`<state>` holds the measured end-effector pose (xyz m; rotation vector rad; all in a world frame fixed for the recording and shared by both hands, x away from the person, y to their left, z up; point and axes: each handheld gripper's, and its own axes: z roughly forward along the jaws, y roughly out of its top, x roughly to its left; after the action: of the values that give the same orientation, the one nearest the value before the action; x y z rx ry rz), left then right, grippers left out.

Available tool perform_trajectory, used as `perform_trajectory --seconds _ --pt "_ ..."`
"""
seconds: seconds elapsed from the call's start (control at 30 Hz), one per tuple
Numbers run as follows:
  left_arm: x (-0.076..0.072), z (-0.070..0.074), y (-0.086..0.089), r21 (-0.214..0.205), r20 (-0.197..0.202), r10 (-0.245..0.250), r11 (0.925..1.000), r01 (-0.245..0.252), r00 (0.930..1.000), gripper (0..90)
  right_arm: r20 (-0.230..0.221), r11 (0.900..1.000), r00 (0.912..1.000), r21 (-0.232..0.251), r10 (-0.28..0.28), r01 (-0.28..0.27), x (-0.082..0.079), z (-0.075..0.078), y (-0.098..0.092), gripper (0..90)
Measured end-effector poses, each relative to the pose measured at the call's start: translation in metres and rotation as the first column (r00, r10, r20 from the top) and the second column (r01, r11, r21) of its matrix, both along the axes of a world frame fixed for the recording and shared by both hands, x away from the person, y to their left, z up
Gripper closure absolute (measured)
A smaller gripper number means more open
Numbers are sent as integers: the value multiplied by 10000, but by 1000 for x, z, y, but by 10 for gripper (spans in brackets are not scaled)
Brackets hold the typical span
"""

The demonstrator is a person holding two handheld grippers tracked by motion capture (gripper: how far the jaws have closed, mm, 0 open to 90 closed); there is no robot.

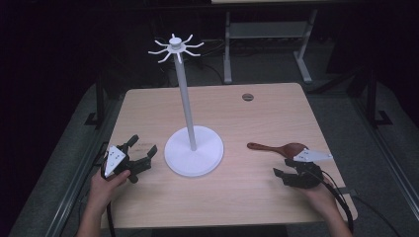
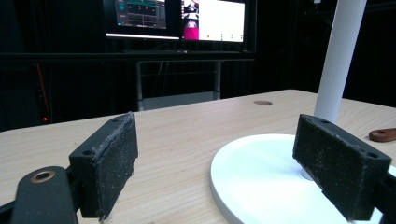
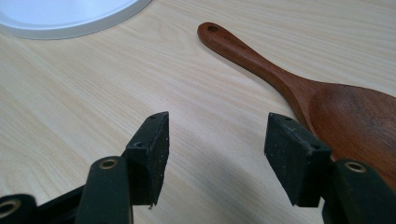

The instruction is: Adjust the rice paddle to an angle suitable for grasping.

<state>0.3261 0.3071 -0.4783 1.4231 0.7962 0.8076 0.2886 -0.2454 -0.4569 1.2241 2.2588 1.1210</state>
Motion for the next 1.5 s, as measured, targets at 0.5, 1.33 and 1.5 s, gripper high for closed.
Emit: perform_trajectory --seconds 0.5,1.33,1.5 --pt "0 0 1 26 -55 21 10000 -21 10000 134 429 9996 9986 -13 -296 297 22 15 -11 810" --pt "0 0 0 -63 -26 -7 10000 6 10000 134 -135 9725 9782 -1122 -2071 2043 108 4 -47 898" --pt "0 0 0 -61 -32 -12 10000 12 10000 134 -239 9670 9728 -1179 -2303 2260 107 -1 -55 898"
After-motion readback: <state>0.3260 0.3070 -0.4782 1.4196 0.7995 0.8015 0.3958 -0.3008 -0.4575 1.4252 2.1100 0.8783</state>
